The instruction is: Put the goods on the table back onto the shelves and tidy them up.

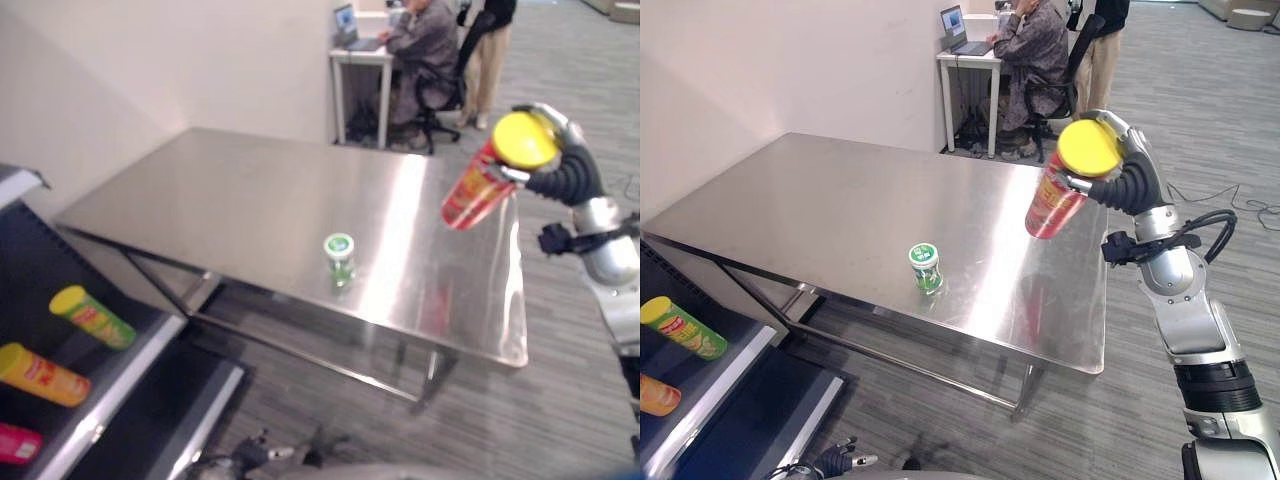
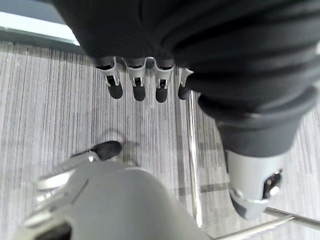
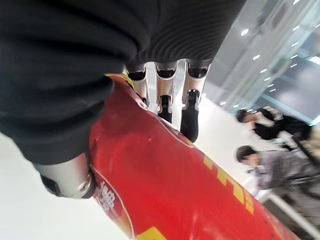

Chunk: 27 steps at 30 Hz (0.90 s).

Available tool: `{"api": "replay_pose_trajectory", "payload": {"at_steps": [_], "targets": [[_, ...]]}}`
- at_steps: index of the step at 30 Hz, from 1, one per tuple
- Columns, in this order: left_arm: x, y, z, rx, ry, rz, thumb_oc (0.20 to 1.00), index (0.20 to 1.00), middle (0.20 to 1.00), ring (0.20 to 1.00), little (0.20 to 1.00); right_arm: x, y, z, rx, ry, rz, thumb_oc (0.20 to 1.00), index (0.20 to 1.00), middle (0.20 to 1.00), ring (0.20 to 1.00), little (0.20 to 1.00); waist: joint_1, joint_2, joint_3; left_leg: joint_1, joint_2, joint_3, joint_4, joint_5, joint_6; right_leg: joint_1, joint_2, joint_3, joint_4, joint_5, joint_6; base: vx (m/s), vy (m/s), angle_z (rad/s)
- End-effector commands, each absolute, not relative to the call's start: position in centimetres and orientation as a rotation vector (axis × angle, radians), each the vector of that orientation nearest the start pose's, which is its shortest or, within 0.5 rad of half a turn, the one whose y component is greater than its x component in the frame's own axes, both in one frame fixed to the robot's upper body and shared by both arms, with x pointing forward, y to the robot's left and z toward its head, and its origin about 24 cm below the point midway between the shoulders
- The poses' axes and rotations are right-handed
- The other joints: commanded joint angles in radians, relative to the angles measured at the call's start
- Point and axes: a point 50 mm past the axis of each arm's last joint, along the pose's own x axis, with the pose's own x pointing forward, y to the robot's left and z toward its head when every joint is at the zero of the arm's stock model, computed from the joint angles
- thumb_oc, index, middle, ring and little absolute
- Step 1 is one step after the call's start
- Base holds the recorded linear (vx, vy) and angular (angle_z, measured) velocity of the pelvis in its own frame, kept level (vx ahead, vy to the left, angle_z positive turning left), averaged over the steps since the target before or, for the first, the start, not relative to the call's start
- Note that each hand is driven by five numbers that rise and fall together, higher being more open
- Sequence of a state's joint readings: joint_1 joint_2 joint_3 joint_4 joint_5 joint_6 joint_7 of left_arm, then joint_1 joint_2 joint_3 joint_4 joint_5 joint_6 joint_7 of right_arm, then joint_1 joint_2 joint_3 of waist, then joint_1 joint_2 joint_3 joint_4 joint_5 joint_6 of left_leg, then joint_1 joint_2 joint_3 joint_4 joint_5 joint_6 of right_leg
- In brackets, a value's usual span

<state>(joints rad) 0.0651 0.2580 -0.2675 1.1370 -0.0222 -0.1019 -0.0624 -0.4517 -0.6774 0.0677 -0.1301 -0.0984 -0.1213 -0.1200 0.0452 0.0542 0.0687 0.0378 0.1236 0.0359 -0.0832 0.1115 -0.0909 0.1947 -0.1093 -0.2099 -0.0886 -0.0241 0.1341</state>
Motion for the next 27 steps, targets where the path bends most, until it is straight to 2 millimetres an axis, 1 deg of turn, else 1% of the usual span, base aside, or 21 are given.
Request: {"api": "replay_pose_trajectory", "payload": {"at_steps": [1,2,4,5,7,8,9,11,12,13,15,16,17,18,21,22,23,24,25,26,27], "targets": [[12.3,23.3,-15.0,0.373,1.066,-0.112,1.000,1.000,1.000,1.000,1.000,27.4,-17.4,28.5,-0.670,-1.035,0.011,0.200,0.200,0.200,0.200,0.200,0.034,-0.021,0.006,-0.044,0.083,-0.043,-0.004,0.059,-0.054,-0.029,0.024,0.063,0.081,-0.054,-0.061,-0.24,-0.163,-0.06],[12.5,23.3,-14.8,0.393,1.044,-0.104,1.000,1.000,1.000,1.000,1.000,27.3,-17.5,29.3,-0.670,-1.075,-0.028,0.200,0.200,0.200,0.200,0.200,0.047,-0.016,0.039,-0.107,0.093,-0.050,-0.004,0.142,-0.080,-0.036,0.035,0.050,0.072,-0.048,-0.066,-0.27,-0.151,0.04],[12.3,23.6,-14.7,0.369,1.028,-0.066,1.000,1.000,1.000,1.000,1.000,27.2,-18.1,29.0,-0.686,-1.063,-0.075,0.200,0.200,0.200,0.200,0.200,0.053,-0.031,0.055,-0.154,0.087,0.009,-0.004,0.167,-0.070,-0.050,0.031,0.005,0.061,-0.046,-0.067,-0.31,-0.167,0.40],[12.2,24.3,-14.5,0.336,1.030,-0.009,1.000,1.000,1.000,1.000,1.000,27.0,-18.2,28.6,-0.689,-1.048,-0.074,0.200,0.200,0.200,0.200,0.200,0.053,-0.039,0.051,-0.157,0.082,0.035,-0.004,0.161,-0.067,-0.058,0.029,-0.009,0.051,-0.037,-0.067,-0.23,-0.110,0.87],[11.8,25.1,-14.6,0.284,1.045,0.075,1.000,1.000,1.000,1.000,1.000,26.8,-18.3,28.3,-0.715,-1.035,-0.077,0.200,0.200,0.200,0.200,0.200,0.049,-0.049,0.048,-0.128,0.073,0.068,0.012,0.133,-0.054,-0.069,0.018,-0.023,0.027,-0.009,-0.065,-0.23,-0.087,0.72],[11.2,25.1,-14.8,0.267,1.071,0.096,1.000,1.000,1.000,1.000,1.000,26.6,-18.5,28.2,-0.727,-1.030,-0.078,0.200,0.200,0.200,0.200,0.200,0.040,-0.057,0.043,-0.102,0.075,0.093,0.041,0.096,-0.042,-0.078,0.011,-0.030,0.017,0.007,-0.067,-0.31,-0.107,0.13],[9.9,25.0,-15.3,0.263,1.124,0.097,1.000,1.000,1.000,1.000,1.000,26.2,-19.1,27.9,-0.749,-1.014,-0.089,0.200,0.200,0.200,0.200,0.200,0.021,-0.069,0.032,-0.044,0.080,0.153,0.095,0.026,-0.021,-0.097,0.007,-0.048,0.007,0.019,-0.070,-0.30,-0.102,-0.10],[9.3,24.9,-15.6,0.310,1.165,0.055,1.000,1.000,1.000,1.000,1.000,25.9,-19.7,28.0,-0.781,-1.009,-0.095,0.200,0.200,0.200,0.200,0.200,-0.004,-0.071,0.016,0.041,0.099,0.221,0.161,-0.021,-0.020,-0.127,0.012,-0.077,0.008,0.032,-0.073,-0.26,-0.084,0.06],[8.6,24.5,-15.9,0.364,1.206,-0.014,1.000,1.000,1.000,1.000,1.000,25.5,-20.4,28.3,-0.807,-1.006,-0.102,0.200,0.200,0.200,0.200,0.200,-0.029,-0.064,0.001,0.128,0.115,0.253,0.206,-0.040,-0.025,-0.151,0.020,-0.114,0.010,0.044,-0.077,-0.18,-0.050,0.54],[8.6,24.4,-15.9,0.364,1.206,-0.016,1.000,1.000,1.000,1.000,1.000,25.4,-20.4,28.3,-0.808,-1.005,-0.102,0.200,0.200,0.200,0.200,0.200,-0.029,-0.061,0.003,0.131,0.117,0.252,0.207,-0.042,-0.027,-0.147,0.023,-0.115,0.010,0.043,-0.077,-0.20,-0.025,0.63],[8.5,24.2,-16.1,0.403,1.226,-0.079,1.000,1.000,1.000,1.000,1.000,25.2,-21.2,28.6,-0.839,-1.000,-0.119,0.200,0.200,0.200,0.200,0.200,-0.057,-0.051,-0.014,0.204,0.126,0.260,0.235,-0.029,-0.037,-0.181,0.026,-0.160,0.013,0.062,-0.078,-0.29,0.026,0.60],[9.2,23.9,-16.0,0.462,1.213,-0.155,1.000,1.000,1.000,1.000,1.000,25.0,-22.0,29.0,-0.871,-0.991,-0.138,0.200,0.200,0.200,0.200,0.200,-0.092,-0.038,-0.028,0.258,0.130,0.260,0.262,-0.009,-0.048,-0.218,0.029,-0.206,0.020,0.076,-0.078,-0.33,0.039,0.84],[9.2,23.8,-16.0,0.463,1.213,-0.157,1.000,1.000,1.000,1.000,1.000,24.9,-22.1,29.0,-0.872,-0.991,-0.139,0.200,0.200,0.200,0.200,0.200,-0.093,-0.036,-0.028,0.256,0.131,0.256,0.263,-0.009,-0.048,-0.219,0.030,-0.209,0.021,0.075,-0.078,-0.33,0.056,1.13],[9.5,23.7,-15.9,0.494,1.204,-0.193,1.000,1.000,1.000,1.000,1.000,24.8,-22.4,29.3,-0.886,-0.993,-0.152,0.200,0.200,0.200,0.200,0.200,-0.111,-0.025,-0.034,0.279,0.132,0.246,0.276,-0.012,-0.058,-0.234,0.036,-0.209,0.021,0.068,-0.073,-0.23,0.052,1.03],[11.4,22.6,-15.6,0.604,1.140,-0.350,1.000,1.000,1.000,1.000,1.000,24.4,-23.9,30.1,-0.939,-0.991,-0.226,0.200,0.200,0.200,0.200,0.200,-0.162,0.001,-0.042,0.322,0.120,0.234,0.284,0.000,-0.069,-0.305,0.025,-0.284,0.054,0.086,-0.072,-0.42,0.087,0.63],[11.4,22.6,-15.6,0.605,1.140,-0.351,1.000,1.000,1.000,1.000,1.000,24.3,-24.0,30.1,-0.940,-0.991,-0.227,0.200,0.200,0.200,0.200,0.200,-0.162,0.001,-0.043,0.321,0.121,0.232,0.284,0.000,-0.069,-0.306,0.024,-0.285,0.056,0.085,-0.072,-0.50,0.095,0.70],[13.3,22.0,-15.1,0.637,1.078,-0.390,1.000,1.000,1.000,1.000,1.000,24.0,-24.0,30.4,-0.972,-1.001,-0.234,0.200,0.200,0.200,0.200,0.200,-0.192,0.002,-0.035,0.328,0.099,0.258,0.269,-0.055,-0.060,-0.350,0.006,-0.314,0.088,0.111,-0.067,-0.46,0.142,1.15],[14.4,21.7,-14.7,0.673,1.036,-0.417,1.000,1.000,1.000,1.000,1.000,23.8,-24.6,30.6,-0.995,-1.002,-0.276,0.200,0.200,0.200,0.200,0.200,-0.205,0.003,-0.029,0.353,0.082,0.284,0.239,-0.126,-0.034,-0.383,-0.032,-0.333,0.130,0.125,-0.046,-0.63,0.244,1.27],[15.3,21.2,-14.5,0.684,1.013,-0.442,1.000,1.000,1.000,1.000,1.000,23.7,-24.8,30.6,-1.026,-0.986,-0.281,0.200,0.200,0.200,0.200,0.200,-0.227,0.004,-0.020,0.375,0.044,0.320,0.166,-0.240,-0.007,-0.412,-0.063,-0.335,0.151,0.159,-0.029,-0.73,0.432,1.17],[16.6,21.2,-14.0,0.718,0.971,-0.432,1.000,1.000,1.000,1.000,1.000,23.2,-25.0,30.2,-1.043,-0.979,-0.294,0.200,0.200,0.200,0.200,0.200,-0.230,0.003,0.000,0.385,-0.037,0.318,0.048,-0.361,0.052,-0.469,-0.112,-0.335,0.178,0.215,0.018,-0.58,0.364,0.76],[16.7,21.2,-13.9,0.720,0.971,-0.432,1.000,1.000,1.000,1.000,1.000,23.1,-25.0,30.2,-1.044,-0.978,-0.296,0.200,0.200,0.200,0.200,0.200,-0.228,0.001,0.000,0.387,-0.044,0.317,0.041,-0.360,0.060,-0.472,-0.118,-0.333,0.180,0.221,0.023,-0.75,0.394,0.57]]}}
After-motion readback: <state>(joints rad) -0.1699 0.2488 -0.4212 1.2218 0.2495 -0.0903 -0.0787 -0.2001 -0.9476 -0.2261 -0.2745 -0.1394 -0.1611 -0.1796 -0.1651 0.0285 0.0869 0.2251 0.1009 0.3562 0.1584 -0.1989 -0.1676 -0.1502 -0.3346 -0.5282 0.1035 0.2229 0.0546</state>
